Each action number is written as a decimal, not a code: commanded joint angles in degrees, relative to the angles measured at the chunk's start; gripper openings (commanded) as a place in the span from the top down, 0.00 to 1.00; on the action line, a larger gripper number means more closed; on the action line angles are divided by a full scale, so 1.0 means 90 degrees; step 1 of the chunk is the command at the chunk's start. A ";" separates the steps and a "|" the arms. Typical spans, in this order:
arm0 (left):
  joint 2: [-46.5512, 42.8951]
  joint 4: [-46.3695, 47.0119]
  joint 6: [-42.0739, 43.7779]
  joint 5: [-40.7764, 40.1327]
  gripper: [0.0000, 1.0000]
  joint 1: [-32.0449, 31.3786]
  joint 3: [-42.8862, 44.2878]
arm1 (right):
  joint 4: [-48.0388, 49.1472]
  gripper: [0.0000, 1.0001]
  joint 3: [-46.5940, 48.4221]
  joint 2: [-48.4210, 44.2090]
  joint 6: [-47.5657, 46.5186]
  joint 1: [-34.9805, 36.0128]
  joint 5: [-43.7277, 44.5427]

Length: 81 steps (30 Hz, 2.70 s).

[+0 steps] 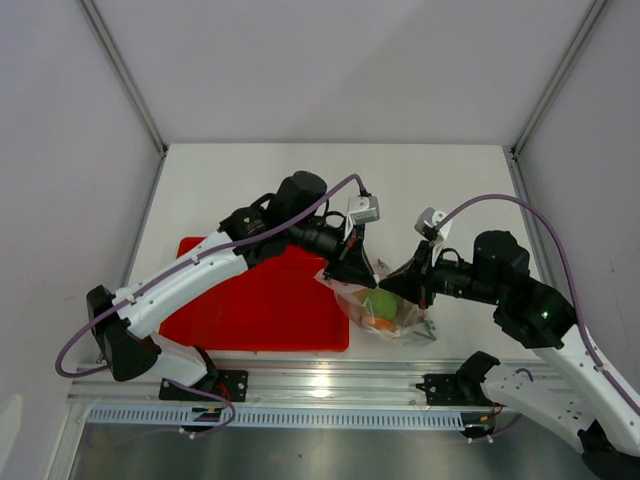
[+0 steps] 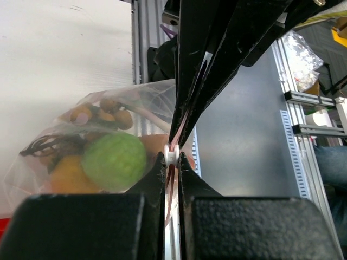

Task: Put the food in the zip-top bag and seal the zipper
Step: Zip the zipper food storage bag at the center of the board.

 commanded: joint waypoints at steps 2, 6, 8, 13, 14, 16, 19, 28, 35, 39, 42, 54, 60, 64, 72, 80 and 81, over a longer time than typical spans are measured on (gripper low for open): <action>-0.0293 0.0105 -0.0091 -0.0095 0.99 0.0015 -0.0057 | 0.0196 1.00 0.0195 -0.0225 0.0244 -0.0014 0.1410; -0.0351 -0.0032 -0.0081 -0.0340 0.99 0.0015 -0.0087 | 0.0108 1.00 0.0156 -0.0459 0.0478 -0.0023 0.2565; -0.0390 -0.0052 -0.0100 -0.0467 0.99 0.0015 -0.0106 | 0.0108 1.00 0.0137 -0.0625 0.0586 -0.0023 0.3140; -0.0429 -0.0178 -0.0101 -0.0623 0.99 0.0015 -0.0087 | -0.0048 1.00 0.0146 -0.0811 0.0694 -0.0023 0.4117; -0.0439 -0.0188 -0.0101 -0.0652 0.99 0.0015 -0.0096 | -0.0126 1.00 0.0146 -0.0831 0.0713 -0.0023 0.4311; -0.0478 -0.0198 -0.0101 -0.0740 0.99 0.0015 -0.0106 | -0.0194 1.00 0.0146 -0.0831 0.0723 -0.0023 0.4469; -0.0517 -0.0286 -0.0101 -0.0906 0.99 0.0015 -0.0096 | -0.0292 1.00 0.0146 -0.0880 0.0801 -0.0023 0.4771; -0.0722 -0.0589 -0.0003 -0.1336 0.99 0.0025 -0.0243 | -0.0838 1.00 0.0351 -0.0929 0.0967 -0.0033 0.6060; -0.0878 -0.0725 0.0036 -0.1619 0.99 0.0064 -0.0370 | -0.1132 1.00 0.0352 -0.0997 0.1084 -0.0033 0.6793; -0.0927 -0.0726 0.0046 -0.1658 1.00 0.0093 -0.0428 | -0.1298 1.00 0.0429 -0.1007 0.1104 -0.0033 0.6959; -0.0937 -0.0726 0.0046 -0.1688 0.99 0.0103 -0.0458 | -0.1405 1.00 0.0478 -0.1075 0.1153 -0.0033 0.7067; -0.0967 -0.0628 0.0017 -0.1737 1.00 0.0142 -0.0692 | -0.1777 1.00 0.0498 -0.1202 0.1387 -0.0033 0.7068; -0.0957 -0.0414 -0.0120 -0.1766 0.87 0.0152 -0.0751 | -0.1670 1.00 0.0284 -0.1144 0.1572 -0.0033 0.6813; -0.1073 -0.0015 -0.0558 -0.2651 0.42 0.0152 -0.0828 | -0.1445 1.00 0.0185 -0.0881 0.1631 -0.0033 0.6725; -0.2157 0.0407 -0.1145 -0.5319 0.00 0.0152 -0.1170 | -0.0898 1.00 0.0458 0.0408 0.1475 -0.0558 0.6687; -0.3808 0.1100 -0.1321 -0.6034 0.01 0.0152 -0.2020 | -0.0312 1.00 0.0507 0.1276 0.1465 -0.2687 0.5261; -0.3857 0.1149 -0.1321 -0.5908 0.01 0.0152 -0.2040 | -0.0302 1.00 0.0537 0.1375 0.1456 -0.2960 0.5115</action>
